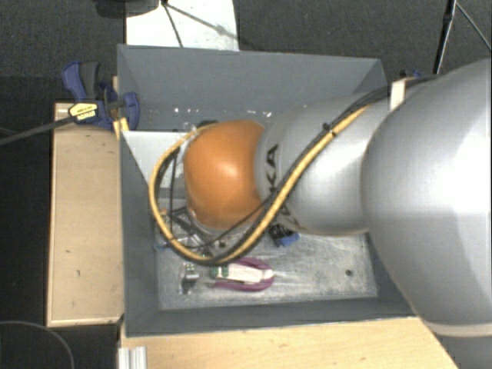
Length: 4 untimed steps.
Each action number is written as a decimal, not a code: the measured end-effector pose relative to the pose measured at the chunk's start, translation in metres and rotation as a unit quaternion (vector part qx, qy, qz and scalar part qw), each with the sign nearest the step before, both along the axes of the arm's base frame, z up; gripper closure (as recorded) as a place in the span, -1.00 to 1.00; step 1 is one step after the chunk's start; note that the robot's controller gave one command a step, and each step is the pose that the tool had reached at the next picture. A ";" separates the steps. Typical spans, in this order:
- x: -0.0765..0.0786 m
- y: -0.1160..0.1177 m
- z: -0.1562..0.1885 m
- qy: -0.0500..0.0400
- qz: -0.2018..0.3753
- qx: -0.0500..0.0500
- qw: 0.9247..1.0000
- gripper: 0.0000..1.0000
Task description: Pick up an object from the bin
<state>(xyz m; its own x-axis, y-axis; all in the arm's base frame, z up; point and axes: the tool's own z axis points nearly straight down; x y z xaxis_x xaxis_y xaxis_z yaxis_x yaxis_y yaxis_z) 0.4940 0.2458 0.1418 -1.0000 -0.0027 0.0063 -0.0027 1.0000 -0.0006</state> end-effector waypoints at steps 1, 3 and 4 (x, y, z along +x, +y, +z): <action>0.090 -0.042 -0.071 -0.008 0.006 0.002 1.000 -1.00; 0.093 -0.046 -0.041 -0.007 -0.011 0.002 1.000 -1.00; 0.094 -0.056 -0.069 -0.003 -0.041 0.002 0.999 -1.00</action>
Offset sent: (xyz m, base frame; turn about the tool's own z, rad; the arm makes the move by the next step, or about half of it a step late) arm 0.0862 -0.0403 -0.0718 -0.0188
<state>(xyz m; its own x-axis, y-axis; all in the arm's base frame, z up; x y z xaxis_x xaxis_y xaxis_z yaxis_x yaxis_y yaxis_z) 0.5883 0.1898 0.0725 -0.9968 0.0796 0.0008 0.0796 0.9968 0.0037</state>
